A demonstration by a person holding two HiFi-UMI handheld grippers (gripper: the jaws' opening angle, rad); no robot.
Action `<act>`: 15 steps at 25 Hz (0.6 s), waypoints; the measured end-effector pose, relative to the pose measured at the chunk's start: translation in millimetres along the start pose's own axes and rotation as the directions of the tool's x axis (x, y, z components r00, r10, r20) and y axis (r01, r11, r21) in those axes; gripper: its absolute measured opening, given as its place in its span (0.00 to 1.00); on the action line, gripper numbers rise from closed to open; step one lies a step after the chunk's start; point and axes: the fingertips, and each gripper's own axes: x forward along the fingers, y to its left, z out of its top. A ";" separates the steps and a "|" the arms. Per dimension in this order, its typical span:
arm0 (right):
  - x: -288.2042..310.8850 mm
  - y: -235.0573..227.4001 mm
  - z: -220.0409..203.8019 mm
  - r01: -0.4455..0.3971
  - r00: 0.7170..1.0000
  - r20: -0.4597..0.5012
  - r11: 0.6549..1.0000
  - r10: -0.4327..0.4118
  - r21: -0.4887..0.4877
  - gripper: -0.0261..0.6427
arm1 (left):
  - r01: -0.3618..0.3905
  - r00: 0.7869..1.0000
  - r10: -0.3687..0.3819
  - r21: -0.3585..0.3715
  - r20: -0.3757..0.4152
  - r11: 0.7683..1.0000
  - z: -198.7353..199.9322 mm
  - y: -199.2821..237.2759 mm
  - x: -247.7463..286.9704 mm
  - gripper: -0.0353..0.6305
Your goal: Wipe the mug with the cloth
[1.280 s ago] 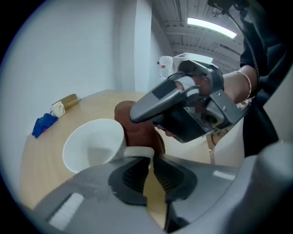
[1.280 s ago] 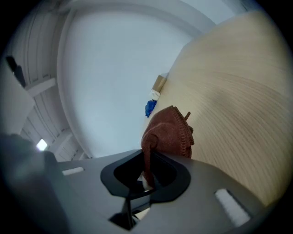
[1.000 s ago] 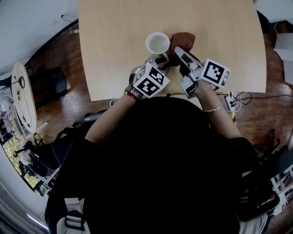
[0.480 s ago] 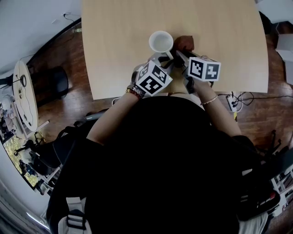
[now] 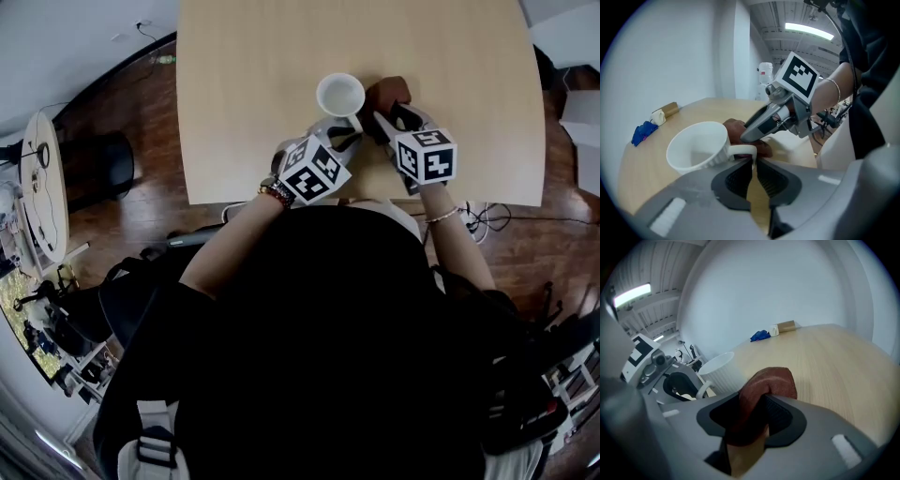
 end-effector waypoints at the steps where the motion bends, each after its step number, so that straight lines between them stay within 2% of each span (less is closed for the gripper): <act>1: -0.2 -0.6 -0.6 0.002 1.000 -0.004 1.000 -0.002 -0.003 0.29 | 0.002 1.000 -0.002 -0.003 0.009 1.000 -1.3 0.0 -2.0 0.11; 6: -5.3 -0.8 -5.2 0.013 1.000 0.002 1.000 -0.013 0.015 0.35 | 0.009 0.998 -0.008 -0.023 0.058 1.000 -17.6 0.2 -20.0 0.11; 10: -25.7 -7.9 -4.6 0.045 0.998 0.035 0.998 -0.046 0.033 0.36 | -0.062 0.987 0.075 -0.096 0.145 0.994 -28.6 19.2 -50.5 0.08; 12: -46.0 -11.3 6.9 0.072 0.993 0.087 0.996 -0.076 0.052 0.36 | -0.119 0.966 0.150 -0.152 0.212 0.981 -23.3 38.1 -80.5 0.06; 15: -87.1 -14.0 43.2 0.099 0.972 0.208 0.992 -0.113 0.075 0.36 | -0.231 0.912 0.296 -0.243 0.284 0.942 -13.7 73.4 -129.2 0.06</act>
